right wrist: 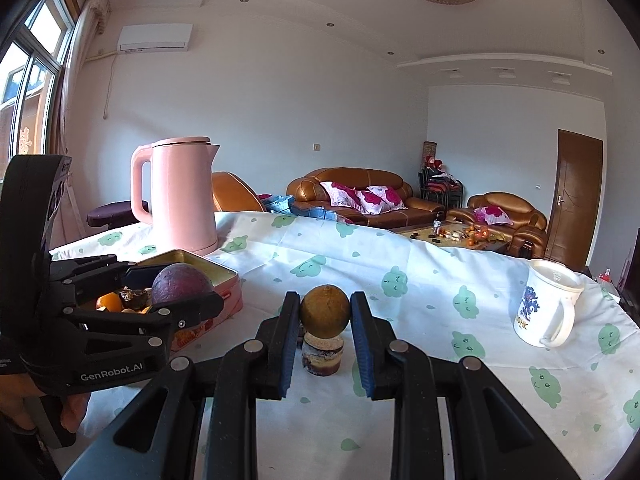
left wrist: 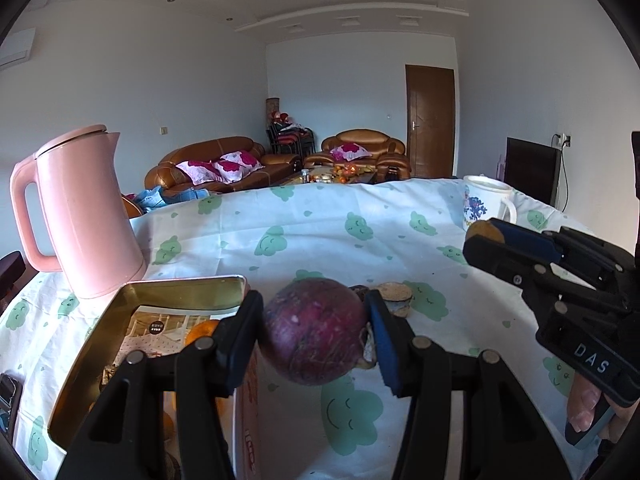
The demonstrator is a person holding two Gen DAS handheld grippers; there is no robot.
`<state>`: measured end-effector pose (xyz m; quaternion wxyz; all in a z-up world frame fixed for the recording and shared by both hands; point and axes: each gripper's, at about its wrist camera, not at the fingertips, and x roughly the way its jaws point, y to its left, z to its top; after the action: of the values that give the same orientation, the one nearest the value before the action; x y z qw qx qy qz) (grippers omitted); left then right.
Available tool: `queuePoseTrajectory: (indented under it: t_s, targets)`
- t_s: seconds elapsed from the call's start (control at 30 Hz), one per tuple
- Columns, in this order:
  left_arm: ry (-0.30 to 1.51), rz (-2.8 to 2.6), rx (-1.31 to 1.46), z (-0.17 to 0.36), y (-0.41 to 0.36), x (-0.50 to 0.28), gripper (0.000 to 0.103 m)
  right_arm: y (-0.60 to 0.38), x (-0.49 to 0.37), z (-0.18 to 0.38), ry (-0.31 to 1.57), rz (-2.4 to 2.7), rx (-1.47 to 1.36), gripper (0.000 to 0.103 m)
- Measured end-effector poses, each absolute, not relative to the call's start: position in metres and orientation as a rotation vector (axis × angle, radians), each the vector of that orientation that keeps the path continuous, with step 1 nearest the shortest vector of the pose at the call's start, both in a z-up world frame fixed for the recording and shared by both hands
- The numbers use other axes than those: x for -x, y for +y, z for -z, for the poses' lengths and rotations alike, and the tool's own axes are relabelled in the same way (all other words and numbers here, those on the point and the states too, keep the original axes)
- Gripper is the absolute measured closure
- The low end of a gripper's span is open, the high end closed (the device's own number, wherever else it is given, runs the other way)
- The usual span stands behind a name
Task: Organize fruits
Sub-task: 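Lift the brown fruit with the right tool while the left tool lifts the purple fruit, then carry the purple fruit and brown fruit over the tin box with both tools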
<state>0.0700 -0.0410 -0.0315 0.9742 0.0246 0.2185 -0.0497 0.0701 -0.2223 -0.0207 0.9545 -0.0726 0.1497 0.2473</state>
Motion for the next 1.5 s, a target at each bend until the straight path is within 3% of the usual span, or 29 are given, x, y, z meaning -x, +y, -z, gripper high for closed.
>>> queuePoseTrajectory:
  t_s: [1.5]
  targets:
    - [0.42,-0.017,0.071,0.018,0.049,-0.051,0.049,-0.115,-0.077,0.003,0.319,-0.681,0.238,0.076]
